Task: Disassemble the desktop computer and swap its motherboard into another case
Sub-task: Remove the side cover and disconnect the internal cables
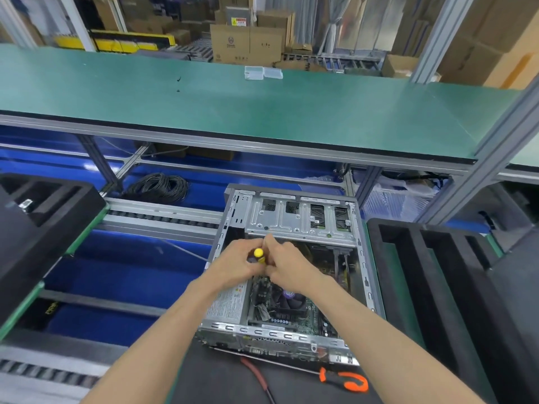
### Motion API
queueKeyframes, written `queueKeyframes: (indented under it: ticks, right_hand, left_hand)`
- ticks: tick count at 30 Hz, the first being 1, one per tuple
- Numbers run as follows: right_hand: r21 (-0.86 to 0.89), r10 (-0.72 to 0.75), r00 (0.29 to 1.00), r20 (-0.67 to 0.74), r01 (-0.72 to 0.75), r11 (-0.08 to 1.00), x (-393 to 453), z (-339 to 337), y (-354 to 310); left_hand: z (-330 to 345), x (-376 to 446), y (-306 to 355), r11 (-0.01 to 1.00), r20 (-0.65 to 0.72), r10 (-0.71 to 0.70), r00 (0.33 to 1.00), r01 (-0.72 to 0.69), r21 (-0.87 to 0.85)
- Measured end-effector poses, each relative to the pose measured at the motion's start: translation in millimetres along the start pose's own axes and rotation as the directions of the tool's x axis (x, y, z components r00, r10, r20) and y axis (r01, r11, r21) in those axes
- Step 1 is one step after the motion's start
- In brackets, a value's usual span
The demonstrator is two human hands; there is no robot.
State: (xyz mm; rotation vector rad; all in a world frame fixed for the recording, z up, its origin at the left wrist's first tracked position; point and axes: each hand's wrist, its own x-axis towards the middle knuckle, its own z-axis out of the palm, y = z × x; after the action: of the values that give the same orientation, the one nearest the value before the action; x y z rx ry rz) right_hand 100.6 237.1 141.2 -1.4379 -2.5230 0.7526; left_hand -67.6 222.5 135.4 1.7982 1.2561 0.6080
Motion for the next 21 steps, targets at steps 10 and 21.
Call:
queueKeyframes:
  ticks: [10, 21]
  right_hand:
    - [0.331, 0.037, 0.948, -0.318, 0.075, 0.941, -7, 23, 11]
    - [0.507, 0.191, 0.907, -0.376, 0.028, 0.861, -2, 49, 20]
  left_hand:
    - [11, 1, 3, 0.585, -0.165, 0.338, 0.927, -0.069, 0.808]
    - [16, 30, 30, 0.454, -0.186, 0.064, 0.98, 0.137, 0.88]
